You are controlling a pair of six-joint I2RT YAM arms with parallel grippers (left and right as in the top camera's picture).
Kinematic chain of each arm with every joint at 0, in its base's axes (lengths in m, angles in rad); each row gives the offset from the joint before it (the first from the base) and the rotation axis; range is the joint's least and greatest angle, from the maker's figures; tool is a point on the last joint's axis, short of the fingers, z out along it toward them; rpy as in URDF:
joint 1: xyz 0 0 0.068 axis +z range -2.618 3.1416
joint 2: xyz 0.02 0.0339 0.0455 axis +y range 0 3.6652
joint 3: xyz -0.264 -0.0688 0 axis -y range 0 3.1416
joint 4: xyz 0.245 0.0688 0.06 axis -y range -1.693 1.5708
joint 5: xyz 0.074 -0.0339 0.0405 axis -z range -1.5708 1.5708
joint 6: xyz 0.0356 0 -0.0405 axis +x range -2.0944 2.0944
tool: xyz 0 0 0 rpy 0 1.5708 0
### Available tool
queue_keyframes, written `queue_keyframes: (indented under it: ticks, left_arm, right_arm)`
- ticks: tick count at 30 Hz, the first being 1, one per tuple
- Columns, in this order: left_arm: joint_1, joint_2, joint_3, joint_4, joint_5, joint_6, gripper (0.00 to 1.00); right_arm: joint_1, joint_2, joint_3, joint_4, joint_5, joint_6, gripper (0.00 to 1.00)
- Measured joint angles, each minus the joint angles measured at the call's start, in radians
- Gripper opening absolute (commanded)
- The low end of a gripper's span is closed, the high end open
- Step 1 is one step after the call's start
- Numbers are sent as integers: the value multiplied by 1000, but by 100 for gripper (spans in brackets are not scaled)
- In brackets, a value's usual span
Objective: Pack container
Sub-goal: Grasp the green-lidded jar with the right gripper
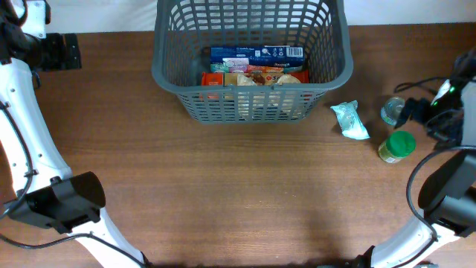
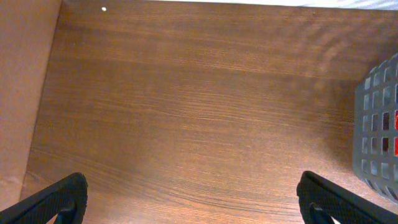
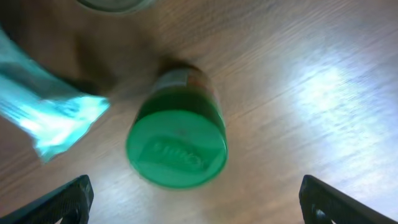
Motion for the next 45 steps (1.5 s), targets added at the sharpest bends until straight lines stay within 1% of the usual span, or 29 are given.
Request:
queue_keyframes:
  ticks: [5,14,29,32,38,45]
  left_arm:
    - [0,0,0,0,3,0,99]
    - [0,0,0,-2,3,0,99]
    - [0,0,0,-2,3,0,99]
    - [0,0,0,-2,3,0,99]
    - [0,0,0,-2,3,0,99]
    - [0,0,0,-2,3,0,99]
  right_arm:
    - [22,0,-80,90,0,0,99]
    - [25,0,-149,190,-13,0,99]
    - [26,0,-259,296,-21,24,100]
    - [26,0,-266,306,-24,30,94]
    - [26,0,-267,320,-28,37,88]
    - [26,0,-267,320,-29,53,85]
